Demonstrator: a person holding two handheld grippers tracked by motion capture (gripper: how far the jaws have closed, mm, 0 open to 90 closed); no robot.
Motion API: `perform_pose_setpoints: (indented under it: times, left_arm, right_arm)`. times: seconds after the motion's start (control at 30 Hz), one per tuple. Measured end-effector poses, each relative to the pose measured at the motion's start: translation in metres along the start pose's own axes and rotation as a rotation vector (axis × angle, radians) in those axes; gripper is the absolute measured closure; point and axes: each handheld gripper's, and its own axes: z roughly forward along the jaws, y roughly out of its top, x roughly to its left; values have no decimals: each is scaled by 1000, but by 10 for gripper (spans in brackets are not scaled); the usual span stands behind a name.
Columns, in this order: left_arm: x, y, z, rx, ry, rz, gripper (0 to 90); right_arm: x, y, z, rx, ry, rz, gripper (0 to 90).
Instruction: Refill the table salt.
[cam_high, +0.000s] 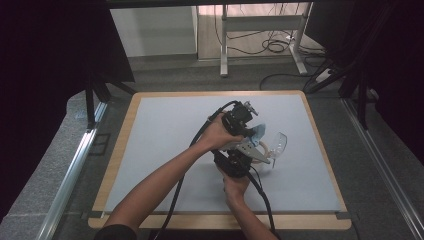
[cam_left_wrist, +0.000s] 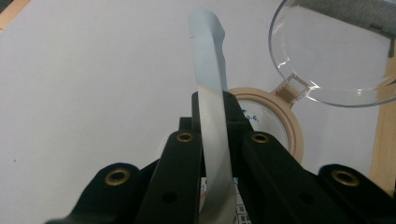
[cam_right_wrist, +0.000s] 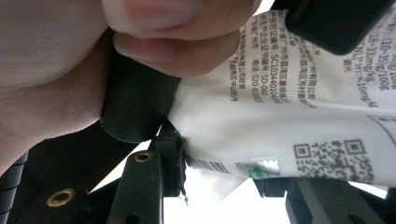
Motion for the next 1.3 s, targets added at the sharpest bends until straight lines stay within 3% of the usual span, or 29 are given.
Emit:
perform_pose_setpoints:
  times: [1.3]
  left_arm:
    - [-1,4,-1,11,7,17,877]
  right_arm:
    - [0,1,1,-29,-11,17,614]
